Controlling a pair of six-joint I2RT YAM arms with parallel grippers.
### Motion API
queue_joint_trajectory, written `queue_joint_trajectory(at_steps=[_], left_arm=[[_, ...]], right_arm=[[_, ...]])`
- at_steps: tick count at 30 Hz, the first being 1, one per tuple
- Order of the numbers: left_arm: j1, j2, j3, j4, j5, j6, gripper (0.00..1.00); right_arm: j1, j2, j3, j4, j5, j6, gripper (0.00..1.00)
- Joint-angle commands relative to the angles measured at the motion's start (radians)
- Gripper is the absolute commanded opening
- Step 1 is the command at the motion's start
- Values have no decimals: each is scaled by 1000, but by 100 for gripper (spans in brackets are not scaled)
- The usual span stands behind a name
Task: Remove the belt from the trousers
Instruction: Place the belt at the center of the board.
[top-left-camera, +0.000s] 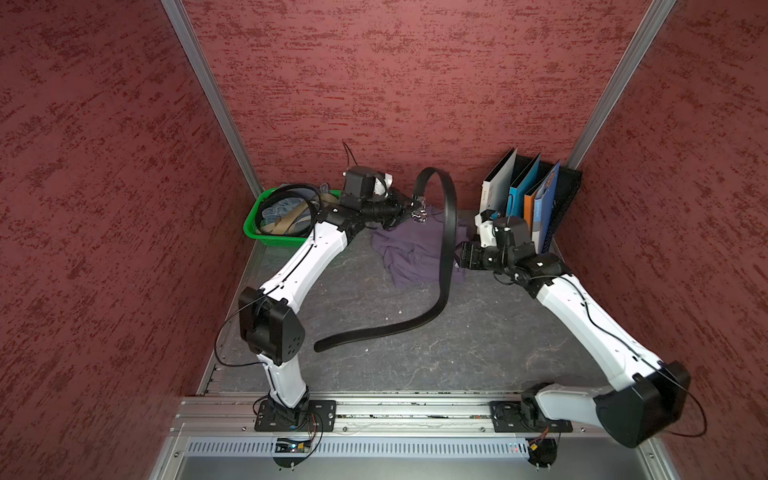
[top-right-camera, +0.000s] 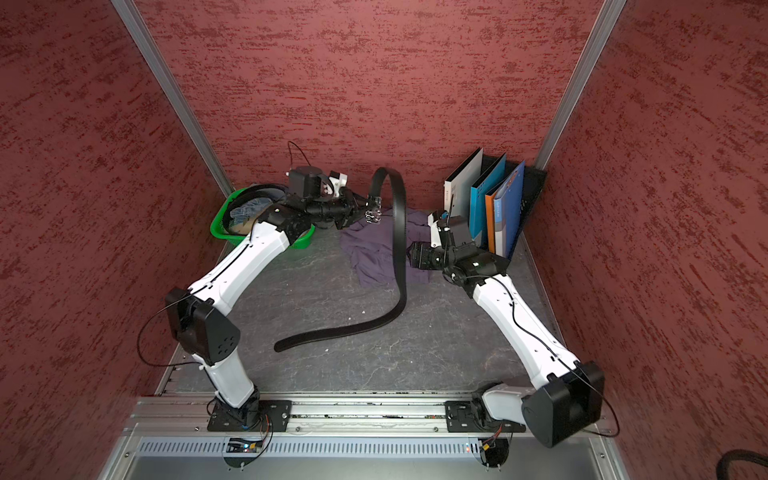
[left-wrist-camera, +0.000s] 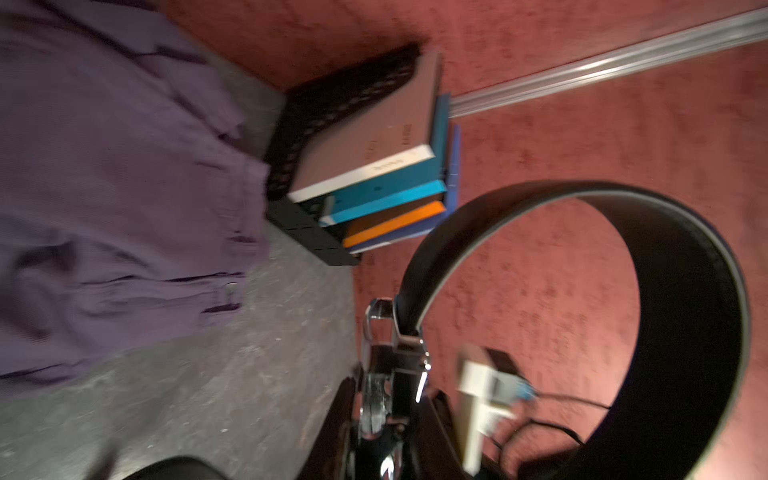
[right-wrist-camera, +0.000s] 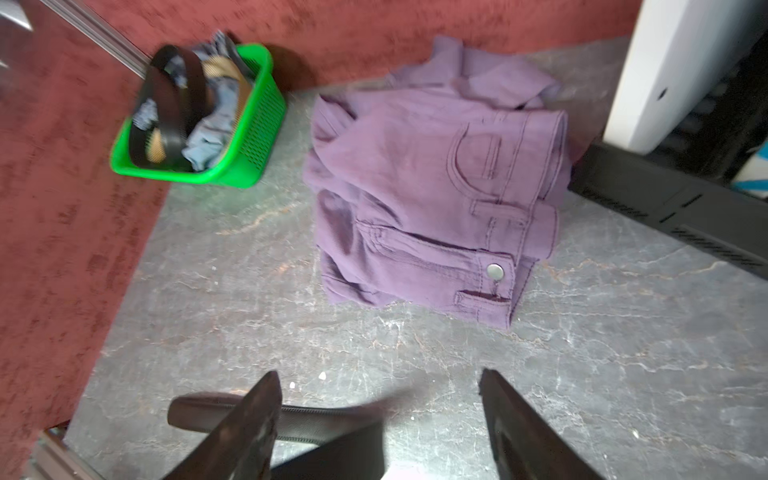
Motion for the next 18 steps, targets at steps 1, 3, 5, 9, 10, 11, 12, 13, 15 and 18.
queue_joint_trajectory(at_steps=[1,3,5,9,10,11,12,13,15,18], left_arm=[[-18,44,82,-254,-231,198,4],[-19,103,146,-412,-316,239,3],[-20,130,151,-493,-361,250,2],[-36,160,90,-537,-382,264,2],[-37,168,65,-537,-374,256,2],[-40,172,28,-513,-348,251,2],[-43,176,0,-493,-329,245,2],[-48,181,-22,-483,-330,239,2],[-56,185,-62,-442,-332,241,2],[-45,201,-111,-355,-328,244,17]], right_arm=[[13,-9,-8,-37,-14,-5,74],[19,-21,-8,-86,6,-8,74],[23,-35,-12,-117,22,-13,74],[22,-23,4,-182,68,-7,74],[24,-24,2,-183,76,-2,74],[24,-31,-7,-170,66,-2,73],[25,-35,-15,-157,57,-2,74],[25,-33,-20,-152,63,2,74],[25,-13,-33,-144,64,-1,74],[29,36,-61,-119,61,10,74]])
